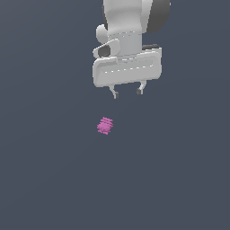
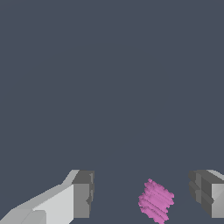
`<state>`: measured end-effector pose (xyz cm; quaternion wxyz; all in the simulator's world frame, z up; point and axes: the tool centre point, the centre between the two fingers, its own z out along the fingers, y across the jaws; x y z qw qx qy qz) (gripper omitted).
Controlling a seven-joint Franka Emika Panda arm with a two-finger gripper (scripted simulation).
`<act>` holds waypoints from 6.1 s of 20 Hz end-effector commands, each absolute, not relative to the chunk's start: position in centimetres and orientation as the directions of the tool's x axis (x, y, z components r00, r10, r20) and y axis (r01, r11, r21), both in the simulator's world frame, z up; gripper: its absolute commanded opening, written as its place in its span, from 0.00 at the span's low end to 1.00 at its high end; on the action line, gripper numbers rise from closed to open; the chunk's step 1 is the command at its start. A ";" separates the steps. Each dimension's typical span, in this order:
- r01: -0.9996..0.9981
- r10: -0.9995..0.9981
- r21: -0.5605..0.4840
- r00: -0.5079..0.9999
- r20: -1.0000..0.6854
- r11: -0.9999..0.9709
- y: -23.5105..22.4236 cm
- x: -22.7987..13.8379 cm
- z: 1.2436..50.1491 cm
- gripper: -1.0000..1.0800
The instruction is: Pick up the object and move it to a goal position.
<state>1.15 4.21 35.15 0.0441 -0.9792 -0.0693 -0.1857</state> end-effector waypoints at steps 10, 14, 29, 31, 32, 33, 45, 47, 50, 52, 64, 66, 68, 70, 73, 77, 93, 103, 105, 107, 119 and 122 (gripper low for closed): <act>0.267 0.280 0.101 0.811 0.514 -0.958 7.8 -0.8 42.7 0.81; 0.295 0.346 0.180 0.772 0.533 -0.938 9.2 -1.5 44.0 0.81; 0.372 0.596 0.497 0.676 0.435 -0.784 13.0 -3.3 41.9 0.81; 0.382 0.624 0.535 0.670 0.402 -0.754 13.2 -3.4 40.7 0.81; 0.387 0.638 0.553 0.668 0.384 -0.738 13.2 -3.4 40.1 0.81; 0.393 0.651 0.570 0.666 0.365 -0.722 13.2 -3.5 39.4 0.81; 0.491 0.744 0.709 0.664 0.070 -0.505 10.3 -4.1 28.3 0.81; 0.514 0.747 0.718 0.665 0.012 -0.469 9.2 -4.4 26.1 0.81; 0.552 0.744 0.722 0.663 -0.077 -0.417 7.2 -5.0 22.6 0.81; 0.579 0.738 0.718 0.661 -0.137 -0.385 5.7 -5.6 20.2 0.81; 0.707 0.677 0.650 0.625 -0.389 -0.280 -2.1 -9.9 10.1 0.81; 0.718 0.669 0.640 0.620 -0.409 -0.273 -2.8 -10.4 9.3 0.81; 0.726 0.664 0.633 0.616 -0.425 -0.269 -3.4 -10.8 8.7 0.81; 0.732 0.659 0.627 0.613 -0.436 -0.266 -3.8 -11.1 8.2 0.81; 0.735 0.657 0.624 0.611 -0.441 -0.265 -4.0 -11.3 8.0 0.81; 0.733 0.656 0.624 0.614 -0.438 -0.269 -4.0 -11.3 7.9 0.81; 0.724 0.652 0.625 0.630 -0.422 -0.294 -5.3 -11.0 6.3 0.81; 0.723 0.652 0.624 0.630 -0.422 -0.295 -6.0 -10.7 5.6 0.00; 0.723 0.652 0.624 0.630 -0.422 -0.295 -6.0 -10.7 5.6 0.00; 0.723 0.652 0.624 0.630 -0.422 -0.295 -6.0 -10.7 5.6 0.00; 0.723 0.651 0.625 0.631 -0.422 -0.295 -5.3 -9.6 6.7 0.00; 0.723 0.651 0.625 0.630 -0.422 -0.294 -4.7 -8.6 7.6 0.00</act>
